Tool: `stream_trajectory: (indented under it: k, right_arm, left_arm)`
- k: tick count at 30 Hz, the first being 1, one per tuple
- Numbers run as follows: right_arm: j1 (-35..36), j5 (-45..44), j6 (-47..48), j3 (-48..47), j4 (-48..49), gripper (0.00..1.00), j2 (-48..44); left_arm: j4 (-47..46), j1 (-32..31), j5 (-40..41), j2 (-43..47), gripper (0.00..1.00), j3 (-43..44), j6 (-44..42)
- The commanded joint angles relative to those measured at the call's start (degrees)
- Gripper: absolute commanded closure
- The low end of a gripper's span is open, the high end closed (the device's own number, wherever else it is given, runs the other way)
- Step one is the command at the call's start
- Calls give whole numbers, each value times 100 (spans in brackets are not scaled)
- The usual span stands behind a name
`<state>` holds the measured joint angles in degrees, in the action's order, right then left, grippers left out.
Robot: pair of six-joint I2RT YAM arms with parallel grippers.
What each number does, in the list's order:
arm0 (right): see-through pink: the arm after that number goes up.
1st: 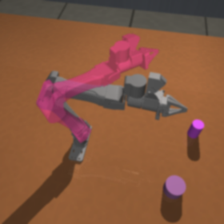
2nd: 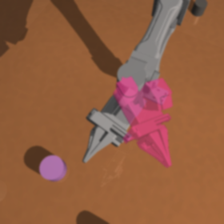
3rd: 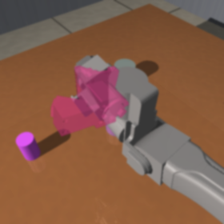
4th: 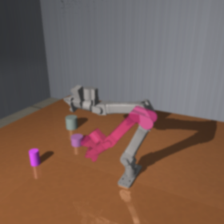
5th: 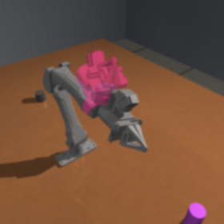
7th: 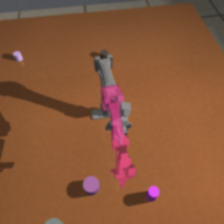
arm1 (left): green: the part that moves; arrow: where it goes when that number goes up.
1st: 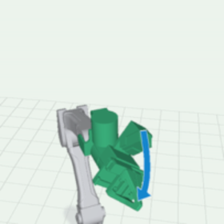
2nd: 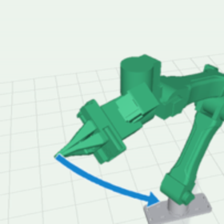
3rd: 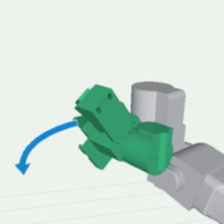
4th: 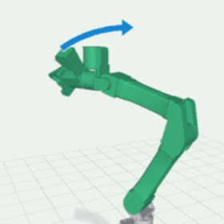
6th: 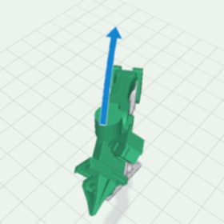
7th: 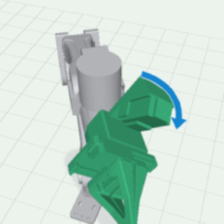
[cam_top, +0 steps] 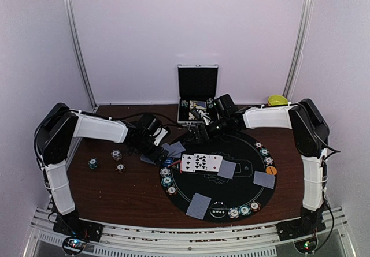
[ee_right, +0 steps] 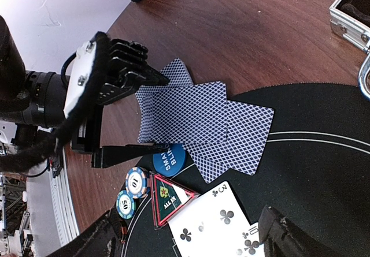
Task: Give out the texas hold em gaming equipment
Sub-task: Adjust the face-down deck piles at the center of the board.
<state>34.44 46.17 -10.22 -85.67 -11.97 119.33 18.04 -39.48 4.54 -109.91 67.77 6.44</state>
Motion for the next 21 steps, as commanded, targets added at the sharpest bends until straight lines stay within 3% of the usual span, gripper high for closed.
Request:
stream_trajectory:
  k: [1, 7, 21]
  right_arm:
    - [71, -104, 108, -108, -31, 16, -144]
    - [87, -110, 117, -108, -34, 16, -133]
    - [149, -113, 121, -109, -51, 18, -168]
  left_arm:
    - [-3, 6, 17, -201, 12, 207, -116]
    - [23, 47, 12, -233, 14, 246, -132]
    - [8, 63, 32, -202, 30, 118, -69]
